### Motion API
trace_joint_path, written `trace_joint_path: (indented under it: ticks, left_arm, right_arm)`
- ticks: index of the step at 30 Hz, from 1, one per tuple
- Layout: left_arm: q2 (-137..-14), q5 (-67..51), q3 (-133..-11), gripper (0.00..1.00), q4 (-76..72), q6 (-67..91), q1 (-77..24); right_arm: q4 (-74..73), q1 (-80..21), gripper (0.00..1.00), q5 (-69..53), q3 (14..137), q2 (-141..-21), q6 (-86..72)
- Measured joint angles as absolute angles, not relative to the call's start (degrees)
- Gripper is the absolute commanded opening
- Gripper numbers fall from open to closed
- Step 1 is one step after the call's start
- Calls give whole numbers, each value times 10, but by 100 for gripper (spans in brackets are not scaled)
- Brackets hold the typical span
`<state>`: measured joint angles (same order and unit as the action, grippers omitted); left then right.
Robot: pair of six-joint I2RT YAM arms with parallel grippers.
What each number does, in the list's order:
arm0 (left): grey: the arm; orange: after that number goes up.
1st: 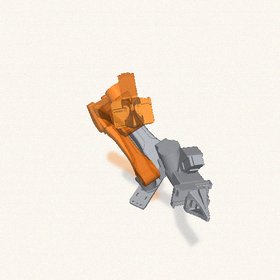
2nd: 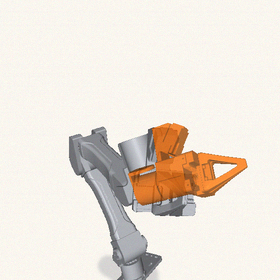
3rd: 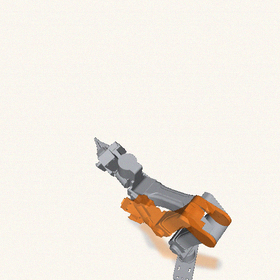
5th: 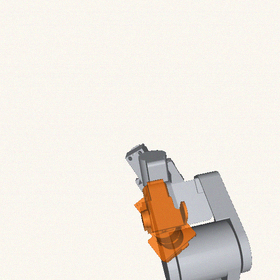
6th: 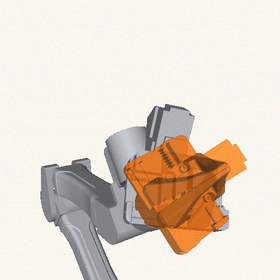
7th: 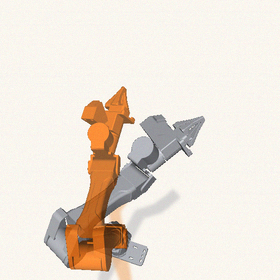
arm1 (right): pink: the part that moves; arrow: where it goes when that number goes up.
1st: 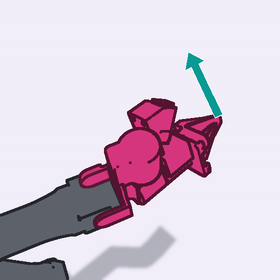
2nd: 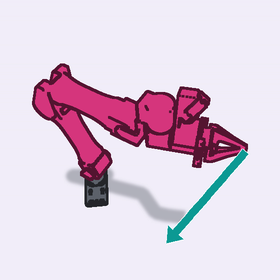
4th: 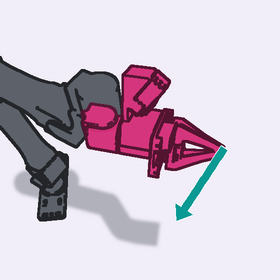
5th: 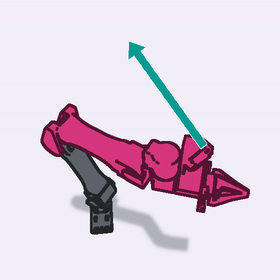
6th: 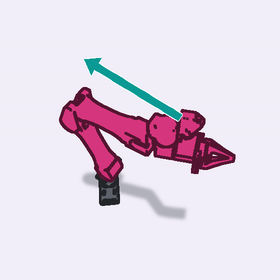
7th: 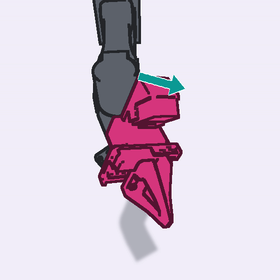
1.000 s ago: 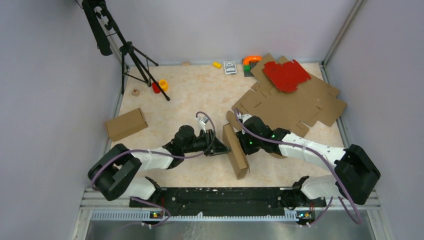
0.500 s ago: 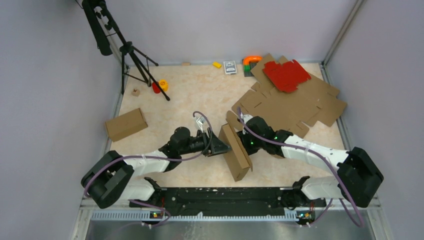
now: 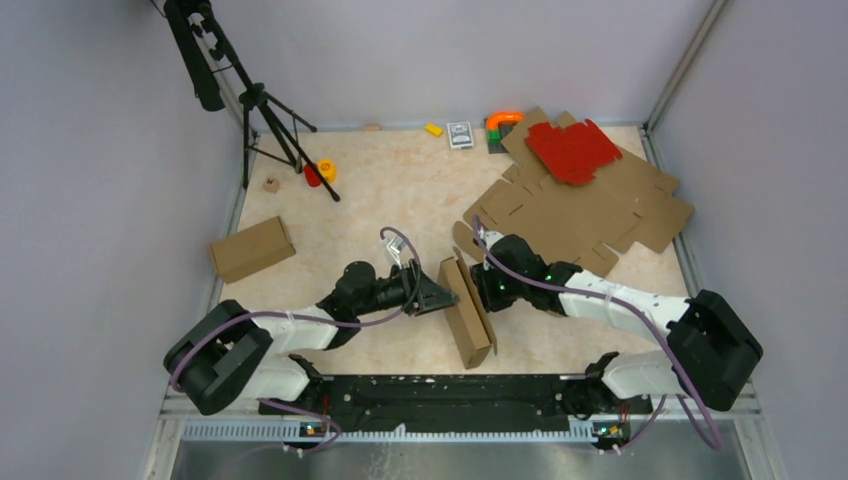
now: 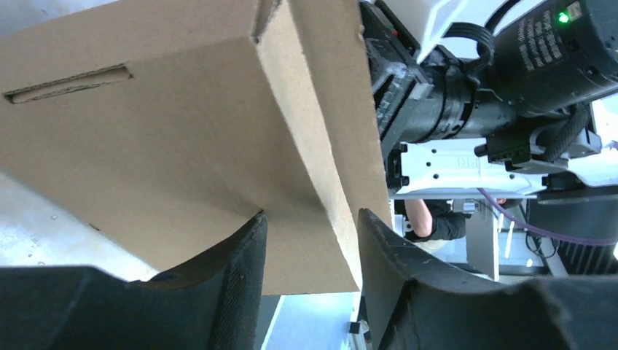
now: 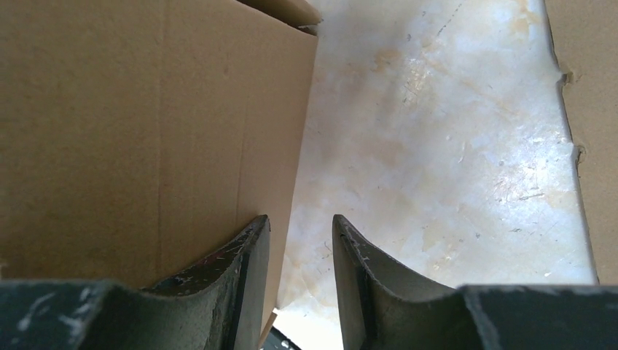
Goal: Fold the paper box
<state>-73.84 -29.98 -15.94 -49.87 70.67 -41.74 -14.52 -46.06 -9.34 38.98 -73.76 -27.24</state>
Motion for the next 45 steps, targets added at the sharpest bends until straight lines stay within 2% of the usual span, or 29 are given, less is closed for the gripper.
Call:
trace_joint_path:
  ticks: [10,15,24,31,37,45]
  left_arm:
    - [-750,-289,-206,57,-383,673,-432]
    - [-730,-279,-220,58,-322,652,-434]
    - [-695,-271,-245,41,-236,623,-437]
    - [-677,-265,-251,40,-203,613,-437]
    - [-672,-261,-251,40,-194,612,-437]
    - [-667,-256,-251,43,-184,611,-437]
  right_arm:
    - [-164,-461,40,-95,390,-689,-272]
    - [-170,-461,41,-101,382,-652,-276]
    - [-167,-461,41,-119,364,-599,-297]
    - [-147,-460,44,-143,335,-570,-328]
    - [-144,-461,58,-159,312,-531,-340]
    - [-134,-461,60,-196,304,-457,-356]
